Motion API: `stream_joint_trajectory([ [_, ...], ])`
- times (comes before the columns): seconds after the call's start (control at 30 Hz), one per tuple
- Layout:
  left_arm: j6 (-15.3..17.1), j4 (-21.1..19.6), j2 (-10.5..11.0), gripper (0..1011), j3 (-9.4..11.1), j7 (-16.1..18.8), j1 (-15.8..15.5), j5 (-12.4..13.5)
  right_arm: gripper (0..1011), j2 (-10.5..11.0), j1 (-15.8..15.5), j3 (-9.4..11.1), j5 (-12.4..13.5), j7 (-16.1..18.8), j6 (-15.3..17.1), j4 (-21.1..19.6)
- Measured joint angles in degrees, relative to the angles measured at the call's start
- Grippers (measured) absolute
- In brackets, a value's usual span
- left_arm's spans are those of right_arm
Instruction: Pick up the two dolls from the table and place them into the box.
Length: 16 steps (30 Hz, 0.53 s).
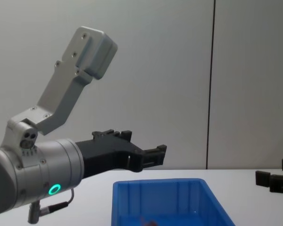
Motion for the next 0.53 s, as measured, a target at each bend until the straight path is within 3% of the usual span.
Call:
stream_joint_trajectory([
  [0.23, -1.8, 0.0, 0.0, 994, -0.2, 1.2, 0.0, 0.3, 1004, 0.0, 0.0, 0.0, 0.0, 0.0, 0.0, 0.0],
  [0.53, -4.6, -0.7, 0.8, 1001, -1.3, 3.9, 0.4, 0.6, 1004, 0.0, 0.0, 0.0, 0.0, 0.0, 0.0, 0.0],
])
